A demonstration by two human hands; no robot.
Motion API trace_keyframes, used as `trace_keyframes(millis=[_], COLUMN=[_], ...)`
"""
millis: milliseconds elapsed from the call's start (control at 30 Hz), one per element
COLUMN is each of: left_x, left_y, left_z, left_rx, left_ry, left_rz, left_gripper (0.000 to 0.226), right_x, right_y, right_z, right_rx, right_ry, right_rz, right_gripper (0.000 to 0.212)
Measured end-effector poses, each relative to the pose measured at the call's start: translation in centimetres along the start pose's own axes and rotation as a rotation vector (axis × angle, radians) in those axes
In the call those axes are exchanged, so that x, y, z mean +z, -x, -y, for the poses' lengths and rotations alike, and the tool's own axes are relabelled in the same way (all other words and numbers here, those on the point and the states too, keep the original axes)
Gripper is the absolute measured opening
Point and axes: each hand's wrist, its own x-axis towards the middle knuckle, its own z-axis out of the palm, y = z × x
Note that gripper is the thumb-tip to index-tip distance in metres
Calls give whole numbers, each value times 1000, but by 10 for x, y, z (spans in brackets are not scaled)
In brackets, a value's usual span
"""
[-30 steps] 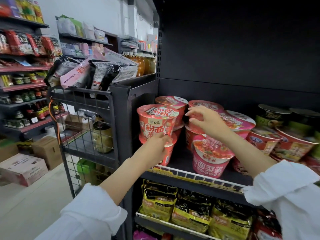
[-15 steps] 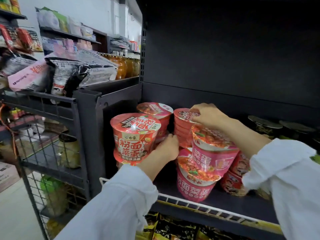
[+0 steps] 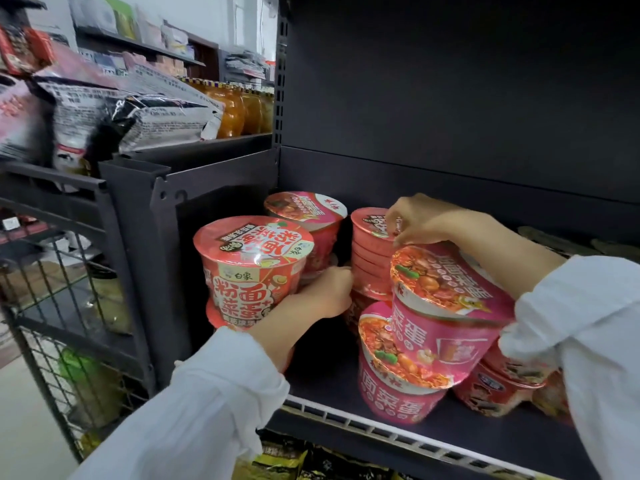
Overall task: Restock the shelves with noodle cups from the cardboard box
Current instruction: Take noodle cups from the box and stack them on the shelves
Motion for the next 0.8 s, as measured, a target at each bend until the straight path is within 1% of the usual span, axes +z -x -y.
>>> trace_keyframes(millis=[67, 200, 267, 367, 567, 667, 800], left_x=[-1, 3, 4, 4, -2, -2, -1], left_y=[-3, -11, -10, -8, -3, -2, -2], left_z=[-5, -18, -17, -9, 1, -1, -8], left_rx=[7, -35, -28, 42, 115, 93, -14], left_ry=[-22, -111, -184, -243, -199, -142, -103], left_rz=[-9, -67, -106, -124, -72, -115, -125], left_gripper=[40, 29, 27, 29, 31, 29, 21], right_x=[-1, 6, 10, 14, 13, 12, 17], right_y=[2, 7, 9, 9, 10, 8, 1], right_z=[-5, -8, -8, -9, -17, -14, -12], right_rx=[-2, 35, 56, 63, 37, 32, 41], right_ry=[-8, -92, -117, -131, -225, -286, -269], right_rz=[13, -34, -43, -33, 6, -42, -106], right_gripper=[25, 44, 48, 46, 42, 40, 38])
